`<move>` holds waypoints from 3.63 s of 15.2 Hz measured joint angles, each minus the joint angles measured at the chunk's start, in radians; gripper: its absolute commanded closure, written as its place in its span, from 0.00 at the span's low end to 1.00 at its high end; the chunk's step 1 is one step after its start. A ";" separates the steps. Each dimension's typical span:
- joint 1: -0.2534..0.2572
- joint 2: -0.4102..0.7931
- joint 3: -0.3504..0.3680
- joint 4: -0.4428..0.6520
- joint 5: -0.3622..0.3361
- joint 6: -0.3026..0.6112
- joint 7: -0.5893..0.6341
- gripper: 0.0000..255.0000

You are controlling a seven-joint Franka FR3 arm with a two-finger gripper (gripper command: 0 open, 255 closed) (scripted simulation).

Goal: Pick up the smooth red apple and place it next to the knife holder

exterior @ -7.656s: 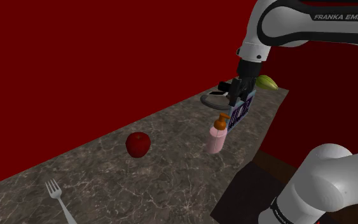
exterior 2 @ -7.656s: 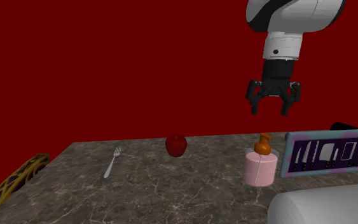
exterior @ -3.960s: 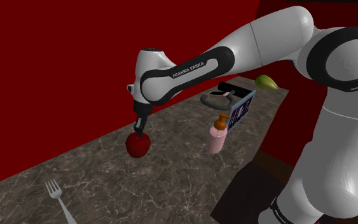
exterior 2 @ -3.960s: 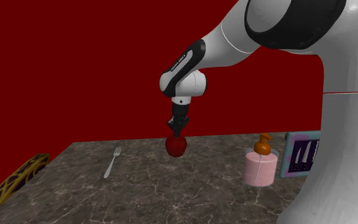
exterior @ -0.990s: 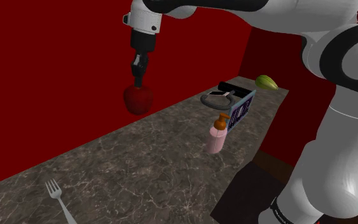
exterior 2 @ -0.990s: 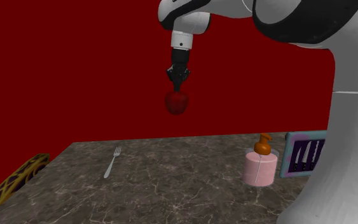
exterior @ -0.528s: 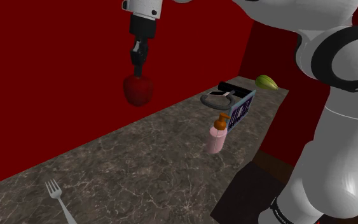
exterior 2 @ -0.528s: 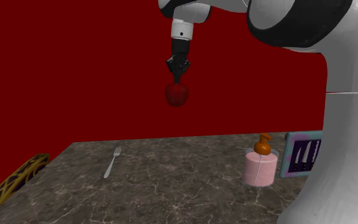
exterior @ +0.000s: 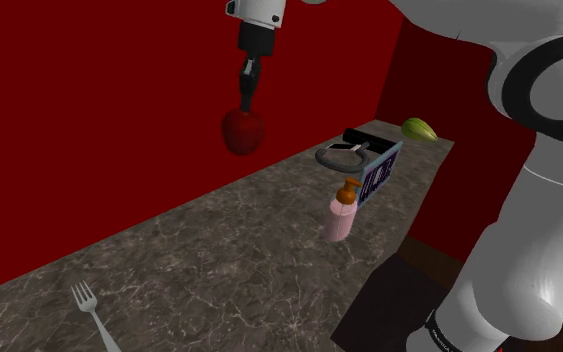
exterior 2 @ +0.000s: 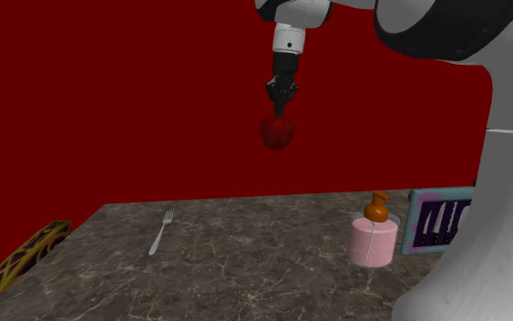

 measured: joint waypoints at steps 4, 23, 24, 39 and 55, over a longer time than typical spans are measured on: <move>-0.051 -0.027 -0.042 -0.023 0.016 -0.010 -0.091 1.00; -0.301 0.058 -0.253 0.091 0.072 -0.089 -0.539 1.00; -0.320 0.082 -0.265 0.129 0.078 -0.106 -0.566 1.00; -0.418 0.169 -0.318 0.136 0.105 -0.049 -0.723 1.00; -0.403 0.120 -0.315 -0.151 0.099 0.188 -0.747 1.00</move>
